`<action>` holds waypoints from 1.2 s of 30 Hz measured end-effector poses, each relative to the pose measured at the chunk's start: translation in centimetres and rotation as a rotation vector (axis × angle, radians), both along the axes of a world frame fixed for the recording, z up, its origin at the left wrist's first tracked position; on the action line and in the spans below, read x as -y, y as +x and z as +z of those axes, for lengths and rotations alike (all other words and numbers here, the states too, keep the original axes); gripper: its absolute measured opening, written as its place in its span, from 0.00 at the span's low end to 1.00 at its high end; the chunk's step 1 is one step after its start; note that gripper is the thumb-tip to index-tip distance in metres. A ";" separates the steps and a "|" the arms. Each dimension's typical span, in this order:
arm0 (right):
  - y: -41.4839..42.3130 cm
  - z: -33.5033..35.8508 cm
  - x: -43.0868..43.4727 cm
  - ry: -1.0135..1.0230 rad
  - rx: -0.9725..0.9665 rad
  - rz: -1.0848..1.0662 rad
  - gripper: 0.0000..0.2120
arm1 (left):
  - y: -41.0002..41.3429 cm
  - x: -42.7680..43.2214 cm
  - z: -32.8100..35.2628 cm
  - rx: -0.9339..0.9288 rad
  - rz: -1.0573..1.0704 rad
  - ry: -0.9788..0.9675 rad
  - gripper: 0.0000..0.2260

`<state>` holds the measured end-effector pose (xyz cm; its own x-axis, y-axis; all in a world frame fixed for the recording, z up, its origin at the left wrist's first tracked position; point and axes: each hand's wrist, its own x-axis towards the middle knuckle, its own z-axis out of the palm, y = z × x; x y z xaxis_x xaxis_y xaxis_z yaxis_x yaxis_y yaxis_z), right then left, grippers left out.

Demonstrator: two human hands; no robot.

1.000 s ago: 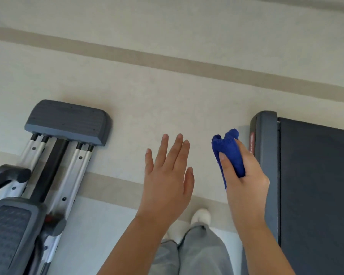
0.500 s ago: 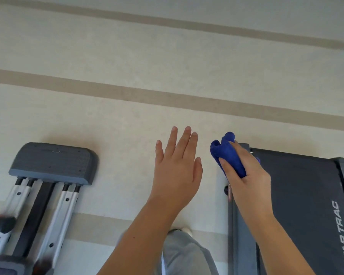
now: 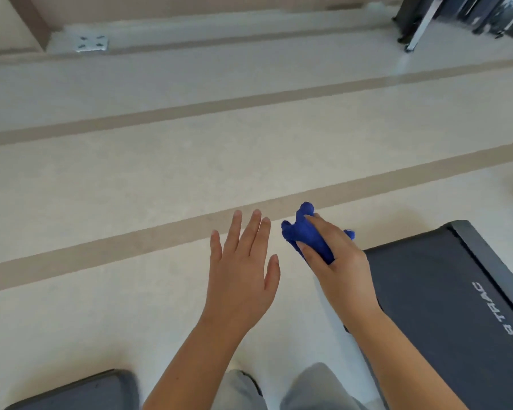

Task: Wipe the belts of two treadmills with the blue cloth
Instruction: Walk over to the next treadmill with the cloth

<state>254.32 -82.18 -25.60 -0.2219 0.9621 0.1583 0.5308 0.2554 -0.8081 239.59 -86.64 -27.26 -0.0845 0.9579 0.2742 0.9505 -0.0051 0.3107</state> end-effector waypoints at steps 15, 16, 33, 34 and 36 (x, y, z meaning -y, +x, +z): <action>3.6 1.7 -19.9 0.048 0.122 -0.446 0.17 | 3.1 -26.5 2.4 -0.074 -0.480 0.020 0.23; 4.1 1.7 -21.7 0.046 0.116 -0.461 0.17 | 3.6 -28.8 2.6 -0.093 -0.508 0.016 0.23; 3.0 3.3 -48.6 -0.073 0.156 -0.710 0.18 | 2.1 -60.3 2.6 -0.135 -0.748 -0.040 0.23; 2.7 3.4 -49.9 -0.085 0.156 -0.735 0.19 | 1.8 -62.1 2.8 -0.130 -0.772 -0.025 0.23; 2.3 3.8 -52.4 -0.103 0.158 -0.796 0.19 | 1.8 -65.9 3.1 -0.122 -0.828 0.002 0.23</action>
